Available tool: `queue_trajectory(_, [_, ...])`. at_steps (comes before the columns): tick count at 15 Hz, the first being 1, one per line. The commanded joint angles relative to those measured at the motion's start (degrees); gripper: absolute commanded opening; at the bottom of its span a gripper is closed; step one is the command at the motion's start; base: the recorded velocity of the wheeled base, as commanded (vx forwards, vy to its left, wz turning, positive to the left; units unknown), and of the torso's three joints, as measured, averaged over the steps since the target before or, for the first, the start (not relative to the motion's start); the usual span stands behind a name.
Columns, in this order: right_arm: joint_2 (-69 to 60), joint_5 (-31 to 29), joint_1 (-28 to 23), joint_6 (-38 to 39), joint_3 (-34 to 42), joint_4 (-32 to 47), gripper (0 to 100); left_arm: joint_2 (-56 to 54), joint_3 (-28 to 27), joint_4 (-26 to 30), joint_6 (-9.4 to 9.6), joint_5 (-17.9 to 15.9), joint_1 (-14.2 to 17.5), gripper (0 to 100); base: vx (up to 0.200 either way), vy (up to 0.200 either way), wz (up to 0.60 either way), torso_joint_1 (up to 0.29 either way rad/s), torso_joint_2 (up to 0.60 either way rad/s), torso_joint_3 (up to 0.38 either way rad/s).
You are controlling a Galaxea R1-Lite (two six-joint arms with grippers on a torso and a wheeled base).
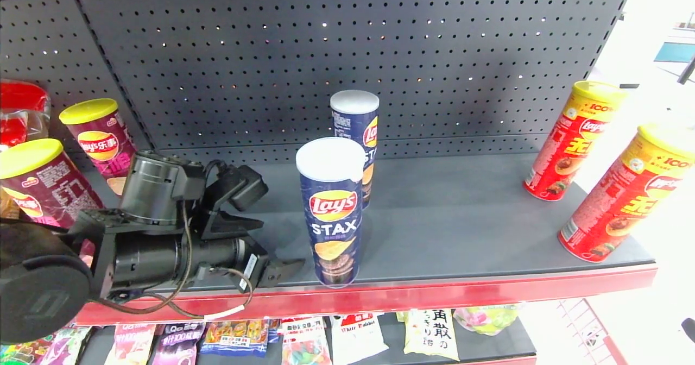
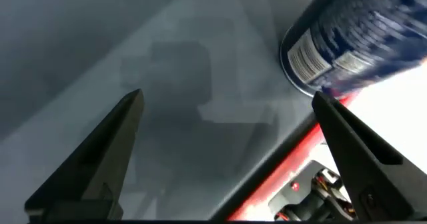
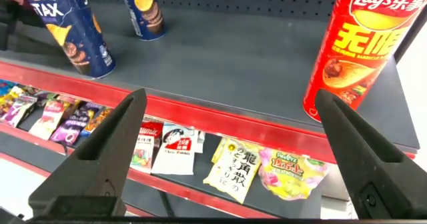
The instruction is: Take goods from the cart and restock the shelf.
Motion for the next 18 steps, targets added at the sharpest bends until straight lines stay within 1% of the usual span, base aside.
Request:
queue_trajectory(1, [0.29, 0.01, 0.01, -0.02, 0.04, -0.01, 100, 1.94, -0.87, -0.21, 0.0, 0.01, -0.01, 100, 0.0, 0.0, 0.0, 0.0, 0.0, 0.0])
queue_trajectory(5, [0.38, 0.1, 0.01, -0.02, 0.13, -0.01, 100, 3.26, -2.54, -0.47, 0.0, 0.01, -0.1, 100, 0.0, 0.0, 0.0, 0.0, 0.0, 0.0])
queue_trajectory(8, [0.56, 0.01, 0.01, -0.02, -0.04, -0.01, 100, 4.49, -4.39, -0.47, 0.0, 0.01, -1.07, 100, 0.0, 0.0, 0.0, 0.0, 0.0, 0.0])
queue_trajectory(11, [0.56, 0.01, 0.01, -0.02, -0.04, -0.01, 100, 5.55, -5.79, -0.47, 0.0, 0.01, -1.33, 100, 0.0, 0.0, 0.0, 0.0, 0.0, 0.0])
queue_trajectory(15, [0.29, 0.01, 0.01, -0.02, -0.13, -0.01, 100, 5.81, -5.97, -0.47, 0.0, 0.01, -1.33, 100, 0.0, 0.0, 0.0, 0.0, 0.0, 0.0])
queue_trajectory(18, [0.38, 0.01, 0.01, -0.02, 0.04, -0.01, 100, 4.49, -5.0, -0.47, -0.09, 0.01, -1.24, 100, 0.0, 0.0, 0.0, 0.0, 0.0, 0.0])
